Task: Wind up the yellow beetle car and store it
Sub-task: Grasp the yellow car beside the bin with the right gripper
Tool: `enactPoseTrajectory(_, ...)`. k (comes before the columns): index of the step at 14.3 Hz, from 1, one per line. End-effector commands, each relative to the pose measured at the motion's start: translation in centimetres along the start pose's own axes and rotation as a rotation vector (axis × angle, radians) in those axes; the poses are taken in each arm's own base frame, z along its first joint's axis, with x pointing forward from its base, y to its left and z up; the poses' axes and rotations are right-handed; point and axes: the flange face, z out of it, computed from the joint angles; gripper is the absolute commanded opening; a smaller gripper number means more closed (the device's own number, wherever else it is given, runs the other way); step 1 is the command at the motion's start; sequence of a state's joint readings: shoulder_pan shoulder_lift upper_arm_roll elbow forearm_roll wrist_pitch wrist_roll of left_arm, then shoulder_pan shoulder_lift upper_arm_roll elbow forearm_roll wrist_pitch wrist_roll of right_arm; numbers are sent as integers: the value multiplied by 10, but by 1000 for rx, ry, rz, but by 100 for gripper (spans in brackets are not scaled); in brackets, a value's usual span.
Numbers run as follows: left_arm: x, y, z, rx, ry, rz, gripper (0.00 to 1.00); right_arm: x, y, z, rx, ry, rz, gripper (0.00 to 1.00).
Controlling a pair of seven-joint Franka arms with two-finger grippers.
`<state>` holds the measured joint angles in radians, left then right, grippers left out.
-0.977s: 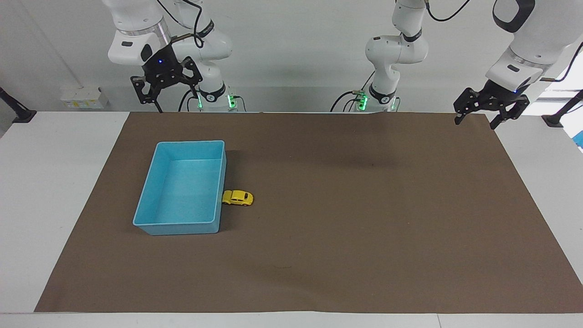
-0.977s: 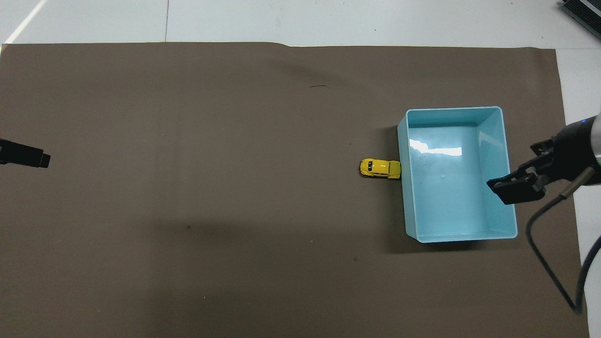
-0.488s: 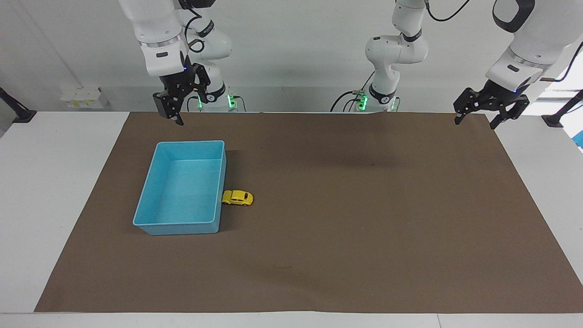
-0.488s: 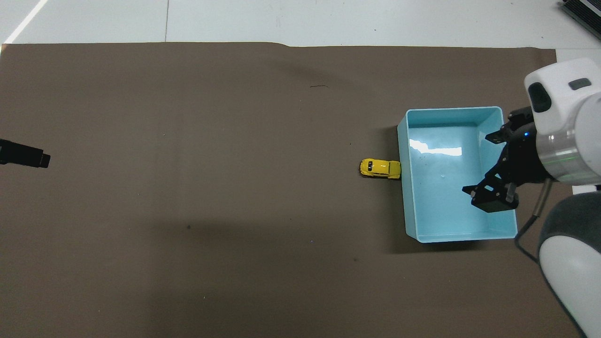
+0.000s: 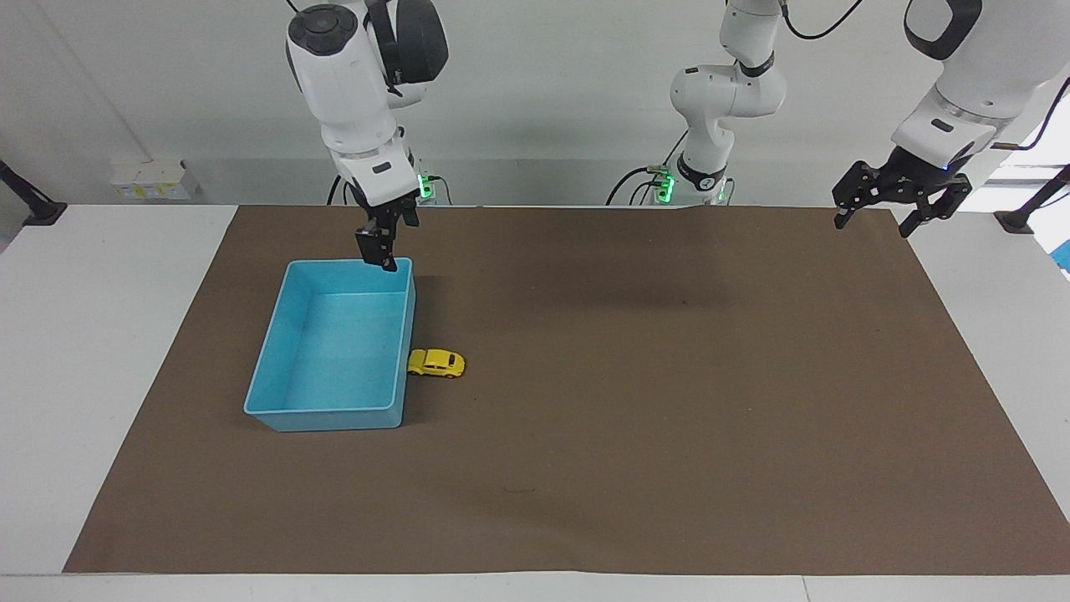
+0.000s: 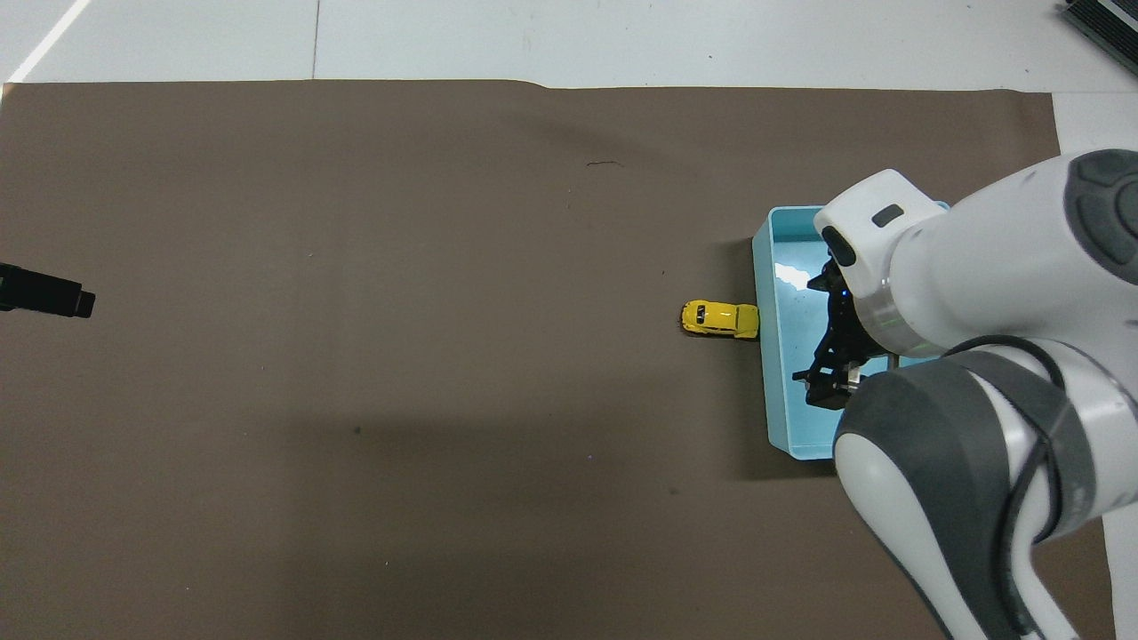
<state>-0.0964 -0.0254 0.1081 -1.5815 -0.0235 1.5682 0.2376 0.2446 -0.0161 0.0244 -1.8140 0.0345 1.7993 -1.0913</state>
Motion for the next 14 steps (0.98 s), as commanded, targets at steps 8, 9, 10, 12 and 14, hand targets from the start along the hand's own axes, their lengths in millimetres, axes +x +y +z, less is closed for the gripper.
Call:
enactPoseTrajectory(8,-6,-2,-5,5,-9,-11,100,10,26,123,-59,-10,-89,100)
enactPoseTrajectory(9,-6,-2,-5,5,-9,-11,100,8,29,132,-65,-8,-86,100)
enactPoseTrajectory(10,-6,-2,-5,5,-9,-11,100,9,32,143,-63,-10,-88,100)
enactPoseTrajectory(12,-6,-2,-5,5,-9,-11,100,12,38,157,-76,-3,-89,100)
enactPoseTrajectory(14,-6,-2,-5,5,-9,-11,100,13,43,172,-79,-2,-87,100)
